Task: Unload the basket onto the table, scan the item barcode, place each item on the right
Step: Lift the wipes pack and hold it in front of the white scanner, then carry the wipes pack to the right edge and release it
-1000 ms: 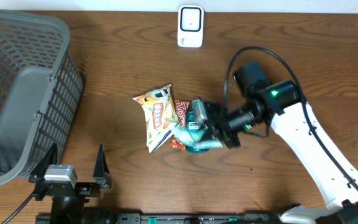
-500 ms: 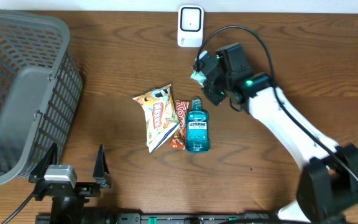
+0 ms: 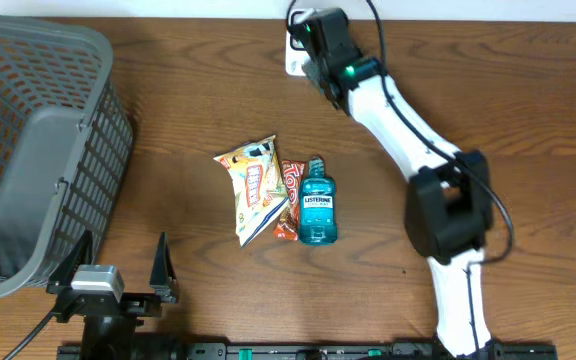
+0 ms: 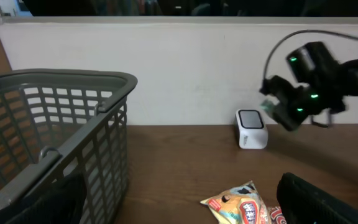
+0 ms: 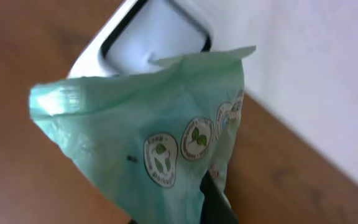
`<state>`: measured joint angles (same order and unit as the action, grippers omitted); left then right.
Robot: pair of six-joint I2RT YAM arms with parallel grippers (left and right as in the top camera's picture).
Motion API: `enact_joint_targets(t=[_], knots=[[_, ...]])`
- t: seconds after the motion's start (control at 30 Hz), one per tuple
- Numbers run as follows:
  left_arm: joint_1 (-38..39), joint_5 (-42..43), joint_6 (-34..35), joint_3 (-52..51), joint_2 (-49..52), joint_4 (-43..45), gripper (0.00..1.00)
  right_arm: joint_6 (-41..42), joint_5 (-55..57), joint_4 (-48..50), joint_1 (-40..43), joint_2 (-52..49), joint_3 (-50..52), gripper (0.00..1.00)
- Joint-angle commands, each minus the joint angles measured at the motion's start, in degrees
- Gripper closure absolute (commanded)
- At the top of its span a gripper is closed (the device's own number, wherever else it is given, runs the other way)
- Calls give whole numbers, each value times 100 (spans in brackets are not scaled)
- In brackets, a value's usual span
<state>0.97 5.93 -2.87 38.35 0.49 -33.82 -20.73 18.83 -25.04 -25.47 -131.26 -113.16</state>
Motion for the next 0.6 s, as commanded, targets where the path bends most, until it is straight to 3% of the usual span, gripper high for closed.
enact_joint_targets(t=[0.0, 0.17, 0.3, 0.57], knots=[[24, 48, -48, 13, -37, 17, 2, -564, 870, 50, 2, -909, -1084, 99], [24, 48, -48, 11, -37, 17, 2, -1115, 1432, 243, -15, -1683, -2004, 99], [24, 48, -48, 11, -37, 17, 2, -1670, 1838, 415, -74, -1952, -2164, 99], [24, 48, -48, 13, -37, 17, 2, -1541, 2509, 50, -109, -1803, -2253, 99]])
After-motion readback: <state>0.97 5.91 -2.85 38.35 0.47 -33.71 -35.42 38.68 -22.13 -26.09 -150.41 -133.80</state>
